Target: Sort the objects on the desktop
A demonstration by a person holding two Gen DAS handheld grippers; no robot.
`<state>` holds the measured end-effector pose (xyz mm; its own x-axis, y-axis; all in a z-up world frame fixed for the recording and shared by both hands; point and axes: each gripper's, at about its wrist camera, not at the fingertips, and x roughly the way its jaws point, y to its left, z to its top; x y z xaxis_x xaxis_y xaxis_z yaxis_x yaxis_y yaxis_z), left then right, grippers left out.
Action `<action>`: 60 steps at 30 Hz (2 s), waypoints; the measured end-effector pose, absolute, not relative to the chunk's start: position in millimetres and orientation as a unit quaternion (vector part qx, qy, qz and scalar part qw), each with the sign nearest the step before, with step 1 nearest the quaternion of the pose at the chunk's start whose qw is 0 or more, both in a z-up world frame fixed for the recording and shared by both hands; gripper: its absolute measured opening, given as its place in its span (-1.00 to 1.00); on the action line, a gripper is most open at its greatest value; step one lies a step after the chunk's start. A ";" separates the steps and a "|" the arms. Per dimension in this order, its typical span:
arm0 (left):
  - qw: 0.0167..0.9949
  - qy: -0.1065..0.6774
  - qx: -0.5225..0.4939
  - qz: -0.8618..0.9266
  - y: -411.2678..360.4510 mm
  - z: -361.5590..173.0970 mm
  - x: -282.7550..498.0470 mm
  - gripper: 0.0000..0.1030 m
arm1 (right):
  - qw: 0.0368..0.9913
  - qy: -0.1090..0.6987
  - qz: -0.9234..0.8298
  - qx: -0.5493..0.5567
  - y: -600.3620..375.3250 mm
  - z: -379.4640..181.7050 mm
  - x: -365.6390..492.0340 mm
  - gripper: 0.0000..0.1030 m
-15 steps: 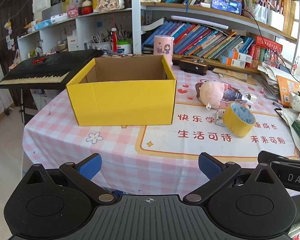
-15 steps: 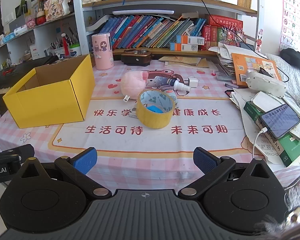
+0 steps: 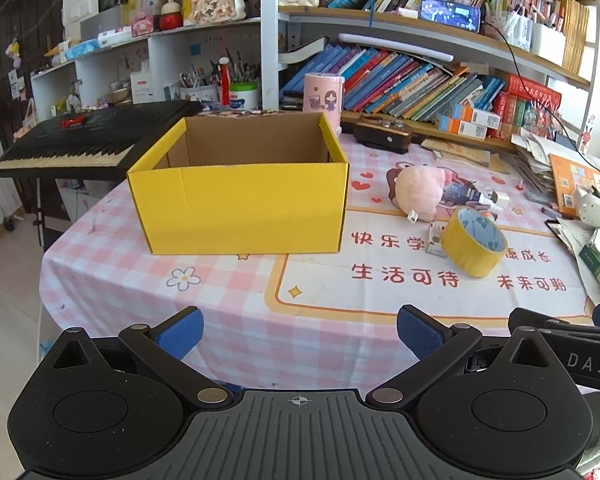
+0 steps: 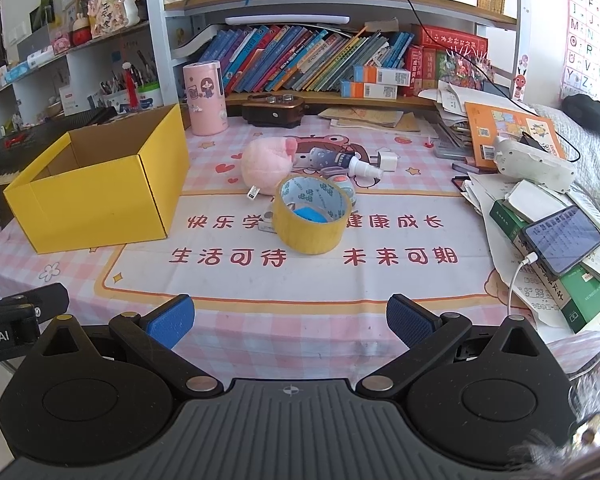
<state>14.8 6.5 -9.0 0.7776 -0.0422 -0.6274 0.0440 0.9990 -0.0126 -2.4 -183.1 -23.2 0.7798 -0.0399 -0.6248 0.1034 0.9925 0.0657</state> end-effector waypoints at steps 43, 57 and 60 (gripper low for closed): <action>0.934 0.356 0.003 -0.029 5.8 -18.6 23.3 1.00 | 0.937 0.341 -0.044 0.055 -186.6 -26.2 3.3 1.00; 0.929 0.367 0.007 -0.048 -9.4 -24.0 43.3 1.00 | 0.933 0.350 -0.057 0.058 -202.0 -30.1 20.7 1.00; 0.928 0.371 0.006 -0.048 -13.6 -25.3 48.8 1.00 | 0.932 0.353 -0.056 0.057 -206.3 -31.4 27.0 1.00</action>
